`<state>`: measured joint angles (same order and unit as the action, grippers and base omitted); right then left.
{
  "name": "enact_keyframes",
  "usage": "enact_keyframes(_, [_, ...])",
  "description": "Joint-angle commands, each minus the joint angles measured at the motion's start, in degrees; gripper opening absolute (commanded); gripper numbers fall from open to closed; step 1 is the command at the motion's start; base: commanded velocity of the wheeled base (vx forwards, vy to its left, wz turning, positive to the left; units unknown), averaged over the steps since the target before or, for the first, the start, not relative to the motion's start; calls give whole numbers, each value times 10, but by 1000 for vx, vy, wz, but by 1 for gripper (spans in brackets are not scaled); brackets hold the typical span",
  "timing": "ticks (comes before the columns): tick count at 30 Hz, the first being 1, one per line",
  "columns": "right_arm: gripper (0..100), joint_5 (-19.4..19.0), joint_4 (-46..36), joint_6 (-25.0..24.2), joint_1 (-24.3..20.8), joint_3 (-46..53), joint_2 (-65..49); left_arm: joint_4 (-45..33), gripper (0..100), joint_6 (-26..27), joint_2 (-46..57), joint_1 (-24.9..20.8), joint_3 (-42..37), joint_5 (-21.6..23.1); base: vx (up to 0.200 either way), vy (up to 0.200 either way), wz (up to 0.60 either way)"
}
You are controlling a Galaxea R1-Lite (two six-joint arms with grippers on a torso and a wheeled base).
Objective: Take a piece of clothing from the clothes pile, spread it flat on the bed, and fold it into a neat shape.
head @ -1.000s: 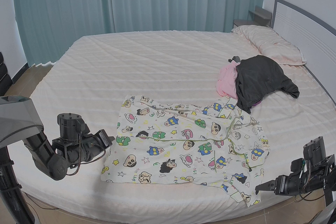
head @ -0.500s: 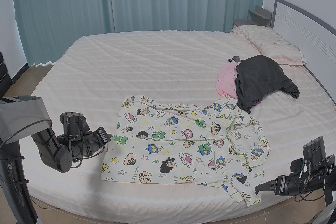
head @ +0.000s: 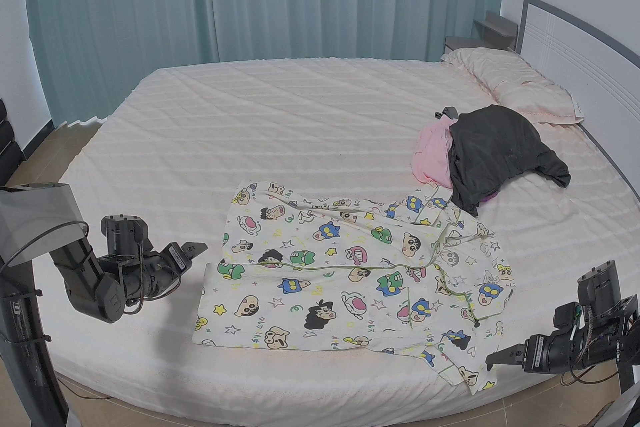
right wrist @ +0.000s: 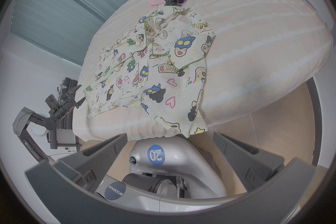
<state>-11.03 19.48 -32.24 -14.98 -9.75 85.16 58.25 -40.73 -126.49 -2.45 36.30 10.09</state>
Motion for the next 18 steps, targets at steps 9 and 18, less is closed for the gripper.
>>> enact_keyframes(9, [100,0,0,0,0,1,2,-3,100,-52,159,-70,-216,7,0,0,0])
enact_keyframes(18, [100,0,-1,-1,0,2,2,-3,100,-79,130,-128,-261,-30,0,0,0])
